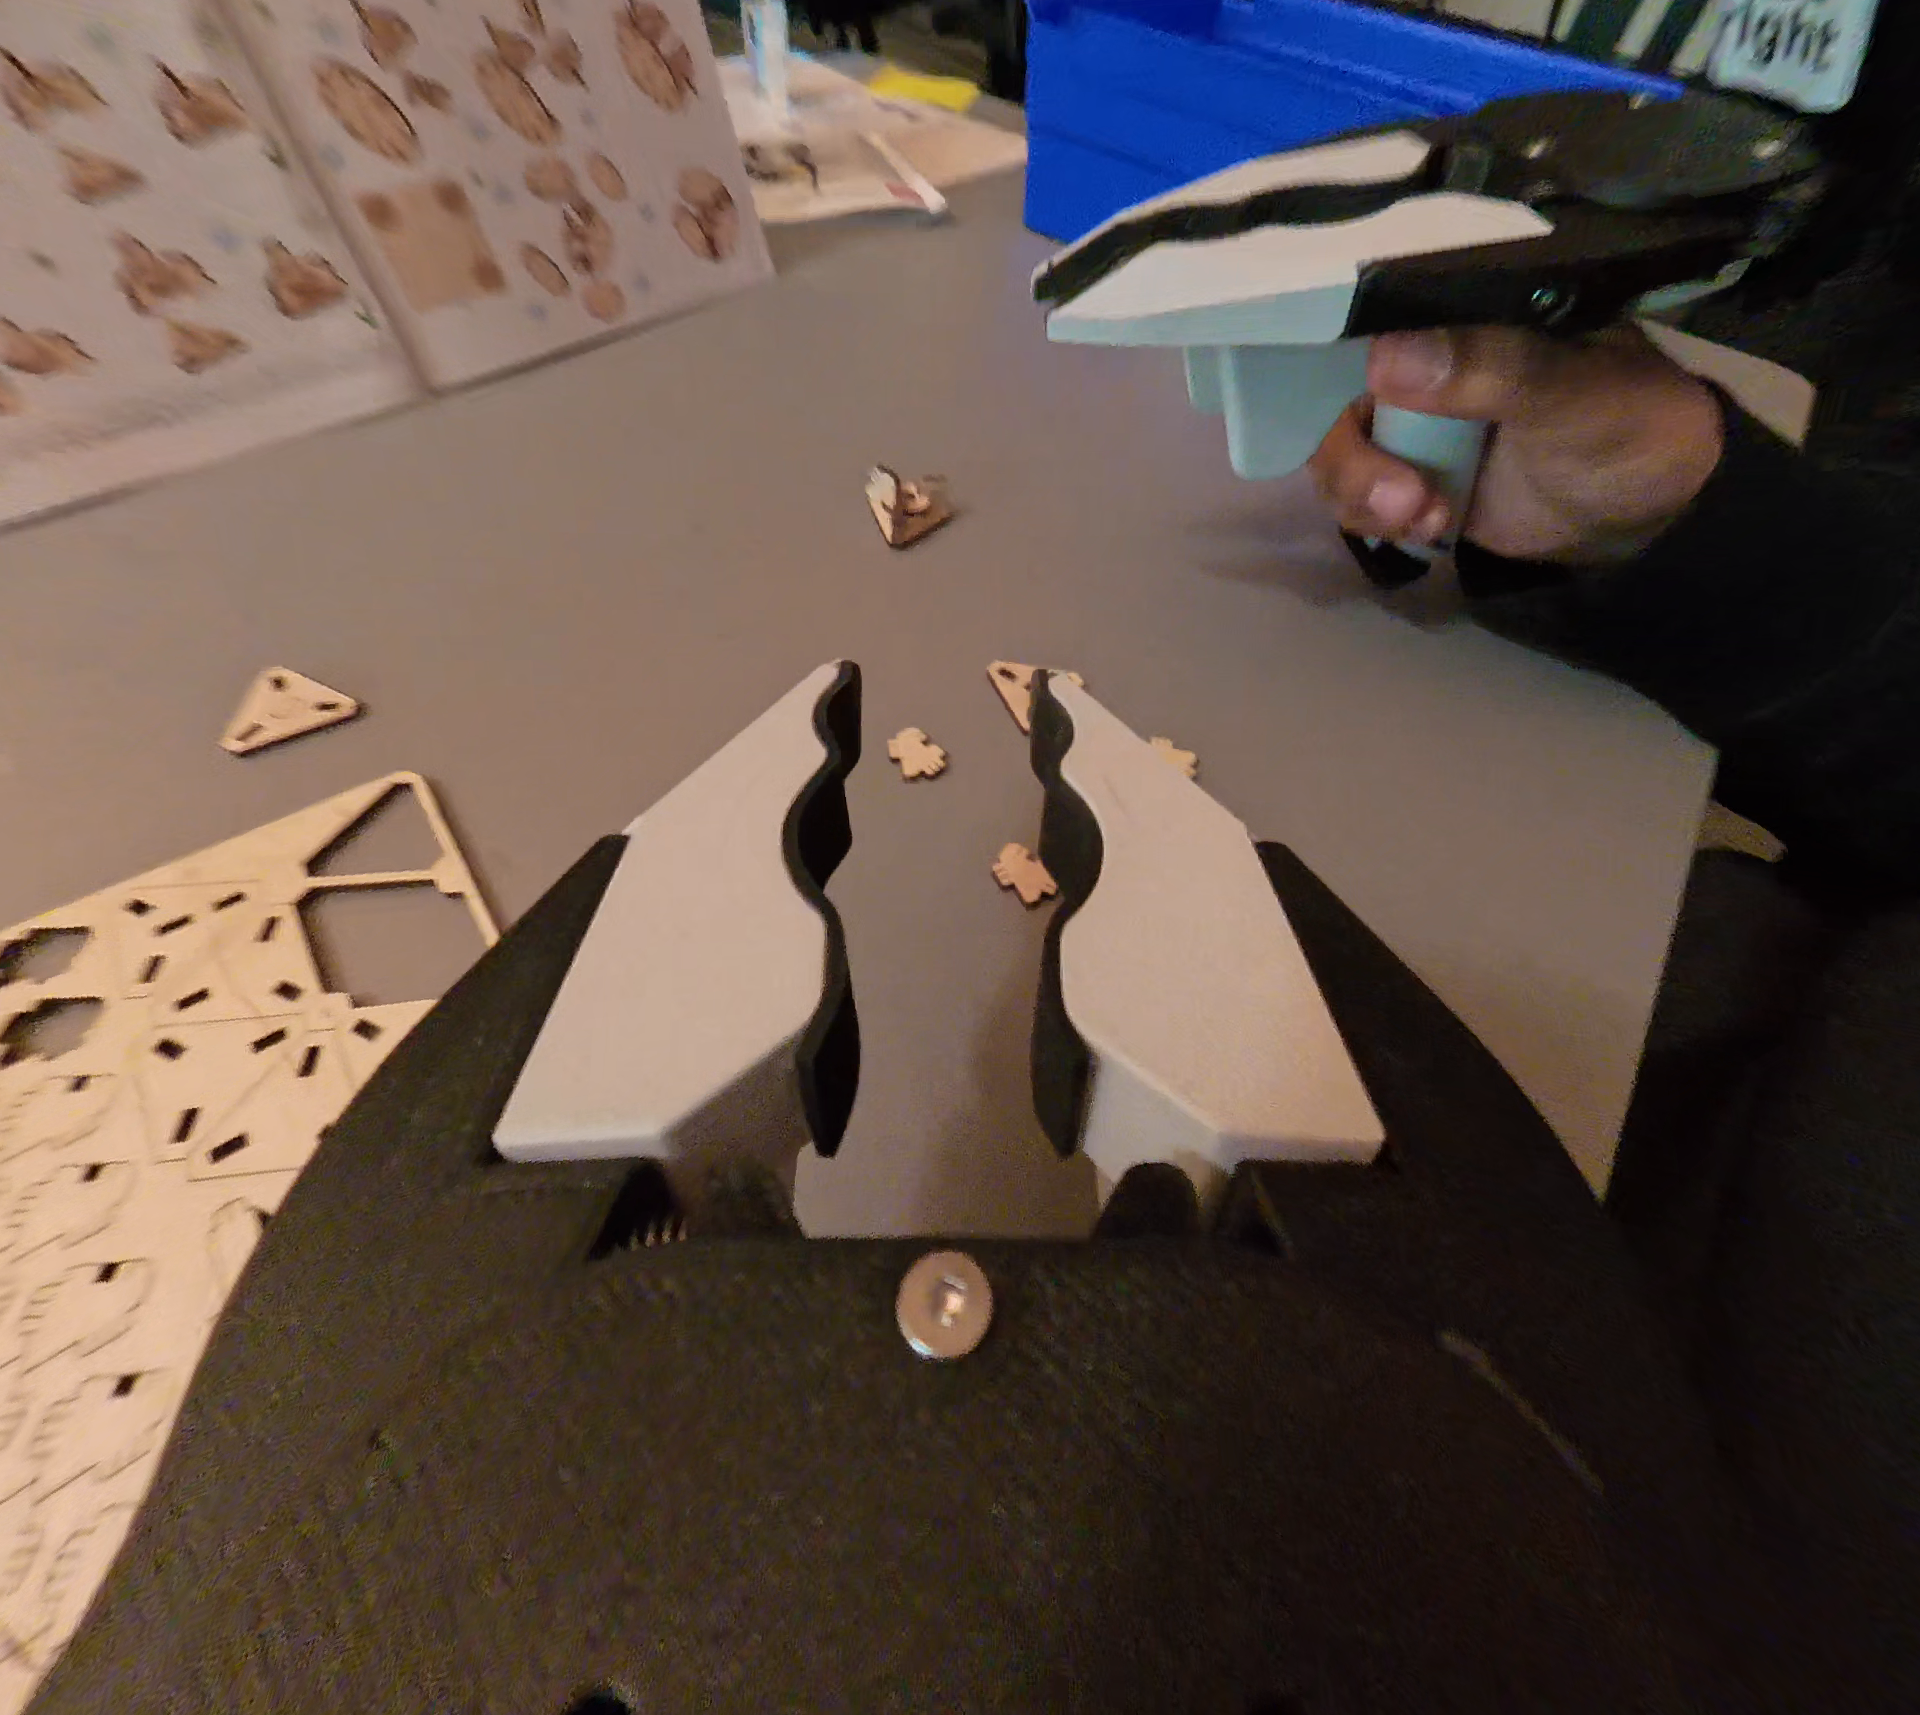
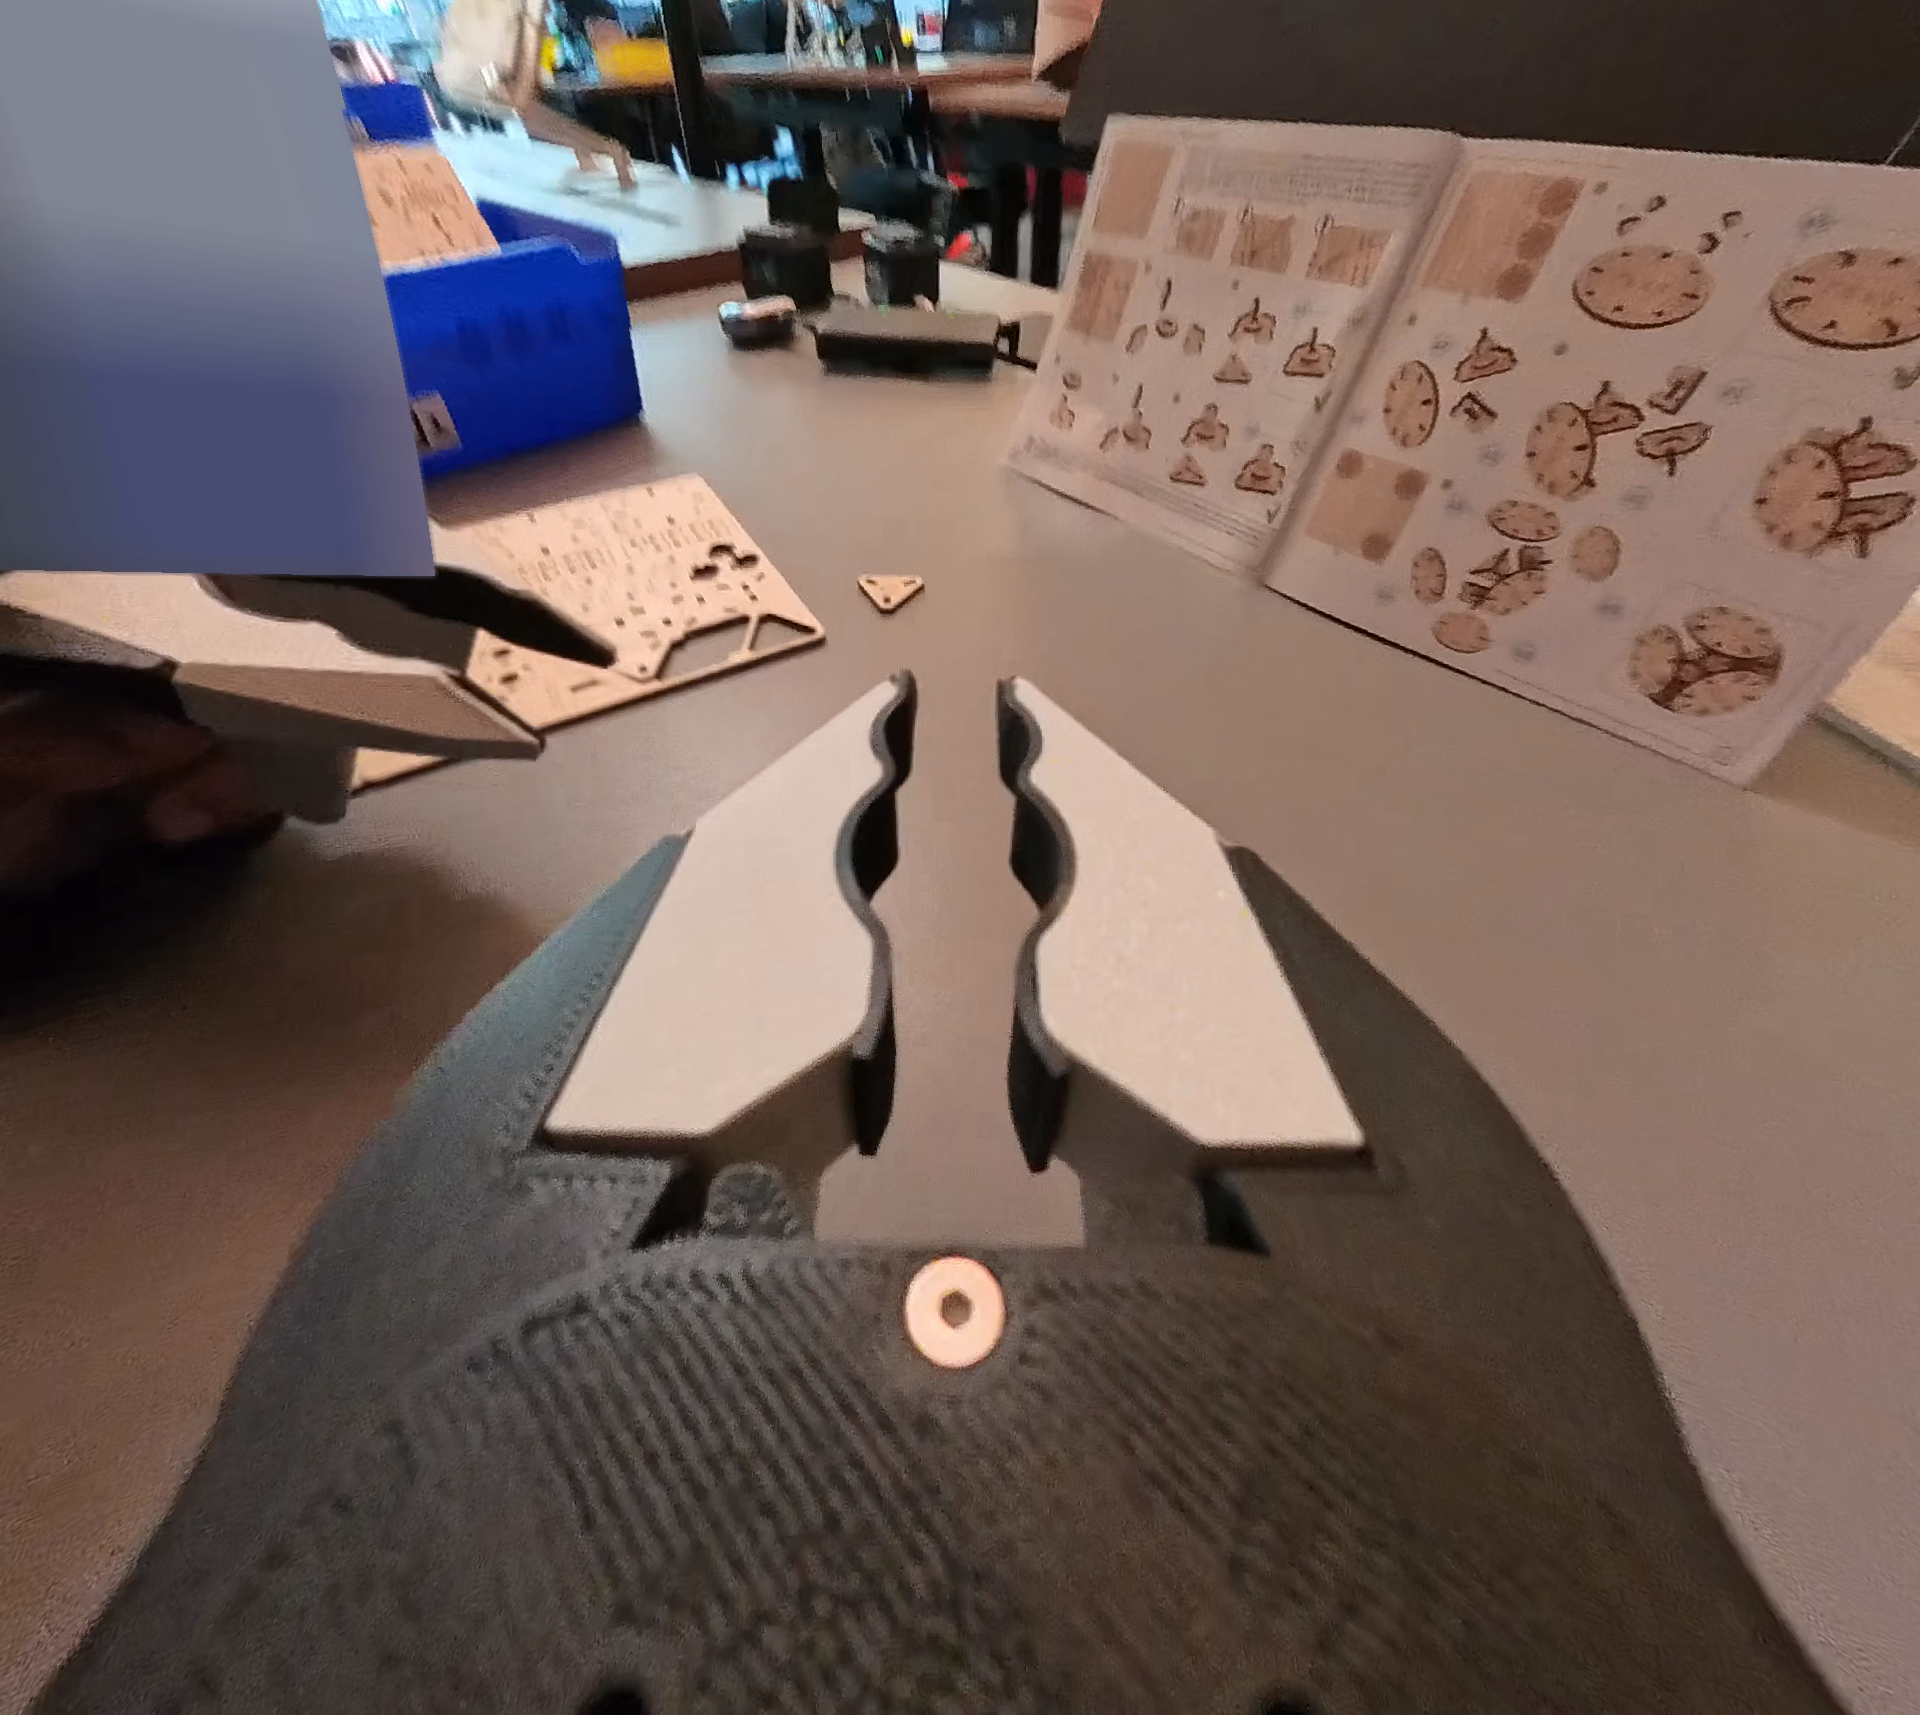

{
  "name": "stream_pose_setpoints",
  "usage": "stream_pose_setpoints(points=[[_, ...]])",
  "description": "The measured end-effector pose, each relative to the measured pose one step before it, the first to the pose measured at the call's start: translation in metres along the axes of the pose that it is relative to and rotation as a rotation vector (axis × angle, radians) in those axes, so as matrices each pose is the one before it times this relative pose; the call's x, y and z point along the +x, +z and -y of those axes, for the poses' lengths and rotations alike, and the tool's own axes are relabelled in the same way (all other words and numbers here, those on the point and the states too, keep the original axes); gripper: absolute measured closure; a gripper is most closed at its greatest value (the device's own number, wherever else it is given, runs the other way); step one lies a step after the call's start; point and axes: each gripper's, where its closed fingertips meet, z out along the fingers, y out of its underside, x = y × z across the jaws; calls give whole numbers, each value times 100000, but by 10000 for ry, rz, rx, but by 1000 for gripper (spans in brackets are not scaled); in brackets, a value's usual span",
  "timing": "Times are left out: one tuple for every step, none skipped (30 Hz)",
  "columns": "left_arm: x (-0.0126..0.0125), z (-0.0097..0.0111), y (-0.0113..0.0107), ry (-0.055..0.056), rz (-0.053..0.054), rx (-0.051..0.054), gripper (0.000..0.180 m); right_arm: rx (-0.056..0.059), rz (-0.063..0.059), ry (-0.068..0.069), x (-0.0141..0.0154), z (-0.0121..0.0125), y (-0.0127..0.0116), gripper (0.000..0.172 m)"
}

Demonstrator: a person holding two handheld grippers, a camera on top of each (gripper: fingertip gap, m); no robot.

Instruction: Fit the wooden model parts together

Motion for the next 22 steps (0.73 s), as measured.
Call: stream_pose_setpoints(points=[[-109, 402, -338, 192, 258, 337, 151, 242, 72, 340, 99, -116, -17, 156], [-2, 367, -312, 195, 159, 305, 152, -7, 171, 220, -155, -305, -124, 154], [-56, 224, -192, 135, 140, 185, 152, -195, 152, -62, -108, -446, -184, 153], [-35, 33, -20, 27, 41, 23, 149, -171, -179, -193, 392, -418, -196, 152], [100, -159, 130, -21, -94, -121, 148, -105, -306, -185, 554, -308, -166, 152], [62, -208, 203, -41, -97, -179, 146, -54, -140, -81, 252, -117, -109, 152], [79, -215, 203, -29, -98, -173, 143, 13, 42, 64, -88, 22, -29, 152], [157, -134, 142, 15, -123, -119, 141, -43, 215, 150, -379, -74, 36, 152], [92, -56, 51, 42, -40, -49, 140, -181, 331, 163, -544, -255, 75, 152], [124, 36, -22, 86, -29, 31, 139, -247, 306, 140, -483, -355, 117, 153], [173, 71, -46, 111, -46, 49, 139, -215, 190, 78, -299, -314, 114, 153], [128, -5, 6, 89, -30, -3, 140, -117, 23, 32, -45, -166, 61, 154], [58, -66, 59, 49, -2, -60, 139, -27, -31, 13, 47, -40, 7, 155], [1, -103, 92, 28, 20, -83, 139, 19, -15, 20, 48, 23, -15, 155], [-29, -87, 79, 6, 35, -76, 140, 21, -10, 38, 50, 27, -17, 155], [-58, -71, 65, -15, 37, -60, 140, 0, 6, 51, 51, 0, 1, 155], [24, -39, 36, -11, -37, -34, 140, -23, 15, 56, 46, -32, 20, 154], [204, -17, 18, 11, -163, -11, 139, -50, 12, 51, 35, -65, 59, 153], [298, 17, 1, 24, -231, 14, 138, -73, 16, 35, 19, -89, 77, 153], [139, 32, -27, -10, -126, 25, 137, -85, 31, 12, -23, -104, 87, 153], [51, 46, -34, -25, -73, 38, 136, -94, 21, -10, -41, -127, 100, 153], [71, 49, -46, -25, -79, 43, 136, -99, -8, -25, -13, -131, 109, 152]])
